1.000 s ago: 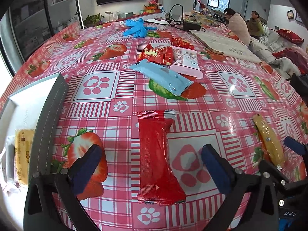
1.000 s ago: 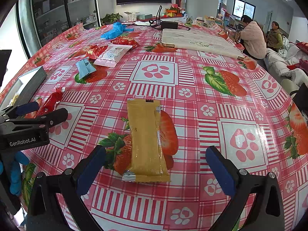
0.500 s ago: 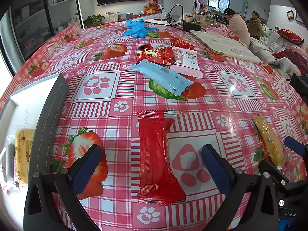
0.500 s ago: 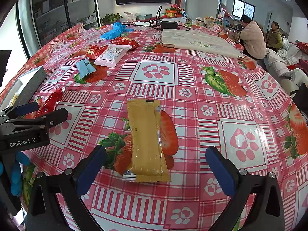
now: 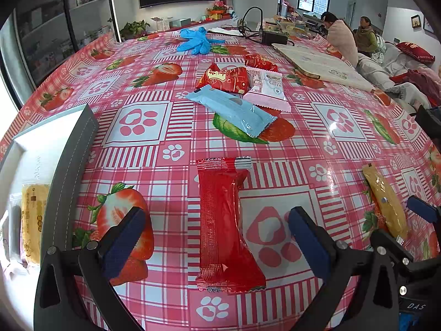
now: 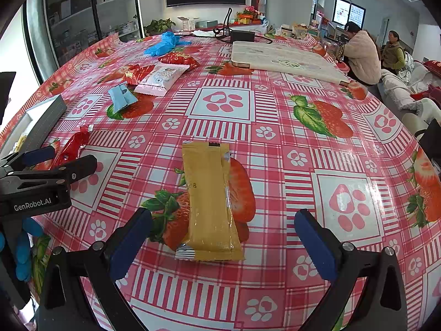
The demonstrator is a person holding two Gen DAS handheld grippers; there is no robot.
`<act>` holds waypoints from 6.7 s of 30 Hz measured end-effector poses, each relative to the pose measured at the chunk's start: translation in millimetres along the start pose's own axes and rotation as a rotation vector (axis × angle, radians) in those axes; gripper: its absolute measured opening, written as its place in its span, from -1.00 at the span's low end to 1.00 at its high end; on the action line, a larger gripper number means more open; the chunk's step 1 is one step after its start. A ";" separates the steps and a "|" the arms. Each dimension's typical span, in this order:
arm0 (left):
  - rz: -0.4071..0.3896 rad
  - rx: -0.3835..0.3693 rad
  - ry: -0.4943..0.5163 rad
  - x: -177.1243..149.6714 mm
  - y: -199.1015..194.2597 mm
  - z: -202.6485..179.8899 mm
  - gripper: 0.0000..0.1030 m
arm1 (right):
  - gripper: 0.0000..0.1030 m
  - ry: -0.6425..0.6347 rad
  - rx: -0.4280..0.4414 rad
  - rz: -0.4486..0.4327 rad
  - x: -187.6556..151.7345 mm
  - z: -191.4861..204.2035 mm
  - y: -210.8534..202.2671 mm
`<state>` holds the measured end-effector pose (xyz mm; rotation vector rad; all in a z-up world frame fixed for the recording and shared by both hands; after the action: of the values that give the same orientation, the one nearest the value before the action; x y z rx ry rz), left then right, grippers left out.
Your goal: Organize snacks
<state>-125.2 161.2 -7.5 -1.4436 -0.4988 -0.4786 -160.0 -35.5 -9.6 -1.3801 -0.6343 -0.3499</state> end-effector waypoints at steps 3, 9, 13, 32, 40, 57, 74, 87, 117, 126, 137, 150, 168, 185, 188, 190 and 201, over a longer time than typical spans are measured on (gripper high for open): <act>0.000 0.000 0.000 0.0 0.3 -0.1 1.00 | 1.00 0.000 0.000 0.000 -0.1 0.0 -0.2; 0.000 0.000 0.000 -0.1 0.5 -0.2 1.00 | 1.00 -0.001 0.000 -0.001 -0.2 0.2 -0.3; 0.000 0.000 0.000 -0.2 0.4 -0.2 1.00 | 1.00 0.000 0.000 -0.001 -0.3 0.2 -0.2; -0.001 0.000 0.000 -0.4 0.3 -0.3 1.00 | 1.00 0.000 0.000 -0.002 -0.9 0.6 -0.8; -0.001 0.000 0.000 -0.5 0.5 -0.6 1.00 | 1.00 -0.002 0.000 0.005 -1.1 1.0 -0.6; 0.089 -0.013 0.032 5.9 -7.5 -11.7 0.55 | 1.00 -0.026 0.026 0.266 32.2 -0.3 21.3; 0.092 -0.233 -0.029 13.8 -72.3 13.5 -0.57 | -0.54 -0.018 0.161 0.215 42.1 29.9 -15.6; -0.049 -0.148 -0.196 31.9 -135.1 134.6 -0.56 | -0.54 -0.128 0.377 0.156 90.6 148.3 -45.7; 0.086 0.069 -0.369 -25.0 -88.0 241.4 0.57 | 0.73 -0.276 0.426 0.311 117.1 271.5 18.2; 0.117 0.034 -0.238 4.2 -78.4 183.5 0.60 | 0.73 -0.148 0.350 0.333 118.9 188.3 32.2; 0.170 -0.051 -0.101 37.7 -45.7 75.3 0.63 | 0.73 0.016 0.230 0.266 143.5 80.2 37.0; 0.261 -0.063 -0.172 58.5 4.0 58.3 0.63 | 0.73 0.219 0.181 0.233 168.0 32.2 94.6; 0.312 -0.041 -0.281 109.8 64.4 31.5 0.64 | -0.23 0.098 0.129 0.202 134.1 4.9 77.9; 0.158 -0.045 -0.018 26.5 -0.5 -2.2 -0.63 | -0.22 0.072 0.078 0.179 54.2 -7.7 18.6; 0.129 -0.016 0.001 4.1 -16.8 6.8 0.09 | -0.18 0.111 0.083 0.171 34.7 -9.4 3.2; 0.088 0.055 0.017 1.2 -21.8 11.5 0.70 | 0.44 0.146 0.075 0.151 24.6 -11.9 -4.5; 0.035 0.020 0.001 7.0 -0.1 12.8 0.81 | 0.99 0.155 -0.004 0.085 23.8 -12.6 7.3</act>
<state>-120.1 174.0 -2.5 -1.4303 -0.4753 -0.4456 -134.5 -43.4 -1.8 -1.3647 -0.4457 -0.3861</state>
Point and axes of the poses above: each gripper's, at about its wrist camera, not at the fingertips, and y roughly the way its jaws point, z to its left, x to its top, the point moved 1 cm from there along y, roughly the way its jaws point, and after that the axes turned 5 degrees about x, right-handed, at the moved point
